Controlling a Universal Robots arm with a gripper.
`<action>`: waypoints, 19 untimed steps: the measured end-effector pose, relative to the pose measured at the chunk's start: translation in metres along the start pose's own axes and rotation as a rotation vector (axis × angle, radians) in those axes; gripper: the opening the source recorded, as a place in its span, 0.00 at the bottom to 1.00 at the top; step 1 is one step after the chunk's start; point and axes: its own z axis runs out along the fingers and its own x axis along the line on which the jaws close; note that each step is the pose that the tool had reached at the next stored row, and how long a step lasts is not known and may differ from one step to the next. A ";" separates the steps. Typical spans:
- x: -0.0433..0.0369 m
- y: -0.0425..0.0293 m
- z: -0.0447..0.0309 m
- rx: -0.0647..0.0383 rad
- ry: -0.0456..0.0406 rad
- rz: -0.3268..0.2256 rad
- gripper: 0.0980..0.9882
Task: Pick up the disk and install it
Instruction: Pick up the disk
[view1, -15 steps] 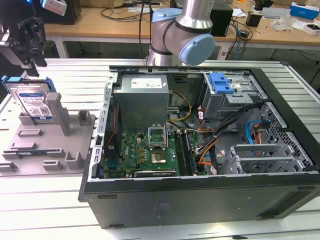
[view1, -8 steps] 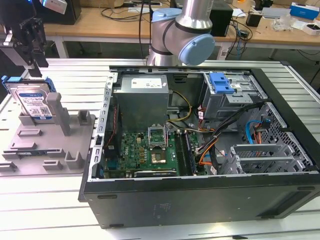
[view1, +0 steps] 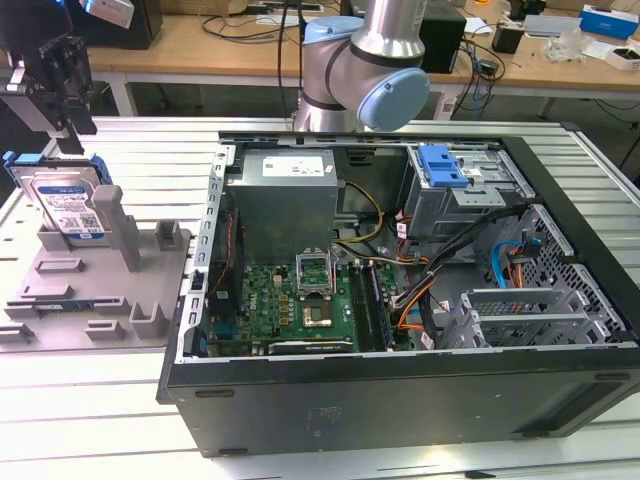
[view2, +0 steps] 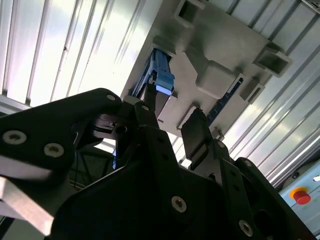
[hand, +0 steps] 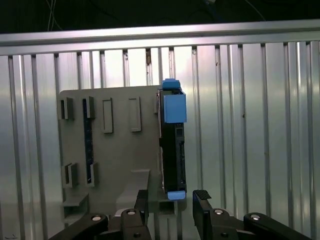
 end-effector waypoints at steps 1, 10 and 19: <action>0.0000 0.0000 0.0000 0.000 0.0000 0.000 0.43; -0.0103 0.0047 0.0000 0.000 0.0043 -0.001 0.43; -0.0184 0.0281 0.0031 0.001 0.0250 -0.027 0.43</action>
